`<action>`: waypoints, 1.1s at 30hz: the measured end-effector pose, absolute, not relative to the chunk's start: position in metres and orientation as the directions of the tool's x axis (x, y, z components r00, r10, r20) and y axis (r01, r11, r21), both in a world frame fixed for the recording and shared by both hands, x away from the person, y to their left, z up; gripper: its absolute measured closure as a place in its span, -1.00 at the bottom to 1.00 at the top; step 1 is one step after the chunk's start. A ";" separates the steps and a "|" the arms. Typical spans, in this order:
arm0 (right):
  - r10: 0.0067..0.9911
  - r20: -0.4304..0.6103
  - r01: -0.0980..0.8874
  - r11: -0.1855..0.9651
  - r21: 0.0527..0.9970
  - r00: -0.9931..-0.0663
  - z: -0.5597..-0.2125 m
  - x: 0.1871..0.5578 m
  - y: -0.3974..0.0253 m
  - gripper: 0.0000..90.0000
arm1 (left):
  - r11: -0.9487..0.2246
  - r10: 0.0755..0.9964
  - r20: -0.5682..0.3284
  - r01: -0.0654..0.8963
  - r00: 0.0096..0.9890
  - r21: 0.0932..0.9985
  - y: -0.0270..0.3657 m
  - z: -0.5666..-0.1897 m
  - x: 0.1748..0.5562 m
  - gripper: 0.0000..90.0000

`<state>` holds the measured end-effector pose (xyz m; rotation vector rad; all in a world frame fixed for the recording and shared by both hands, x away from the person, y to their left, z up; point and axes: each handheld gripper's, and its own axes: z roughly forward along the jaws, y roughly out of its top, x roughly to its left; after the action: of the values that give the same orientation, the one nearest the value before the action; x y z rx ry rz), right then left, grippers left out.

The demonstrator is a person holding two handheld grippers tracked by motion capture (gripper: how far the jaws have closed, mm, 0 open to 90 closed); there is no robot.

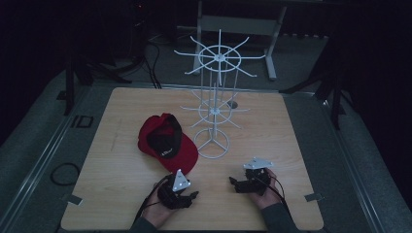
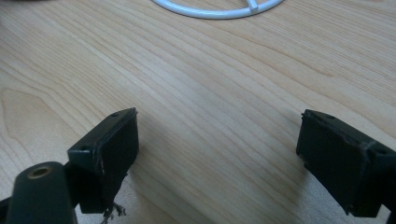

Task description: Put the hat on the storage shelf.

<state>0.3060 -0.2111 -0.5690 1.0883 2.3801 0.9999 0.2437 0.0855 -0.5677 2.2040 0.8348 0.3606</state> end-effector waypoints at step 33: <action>0.760 -0.013 0.523 0.459 0.718 -0.650 -0.569 0.306 -0.211 -0.72 | -0.400 0.751 -0.095 0.564 0.654 0.722 0.112 -0.562 0.245 0.20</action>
<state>0.3059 -0.2111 -0.5690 1.0890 2.3805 1.0000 0.2447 0.1124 -0.5620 2.1157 1.0162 0.3164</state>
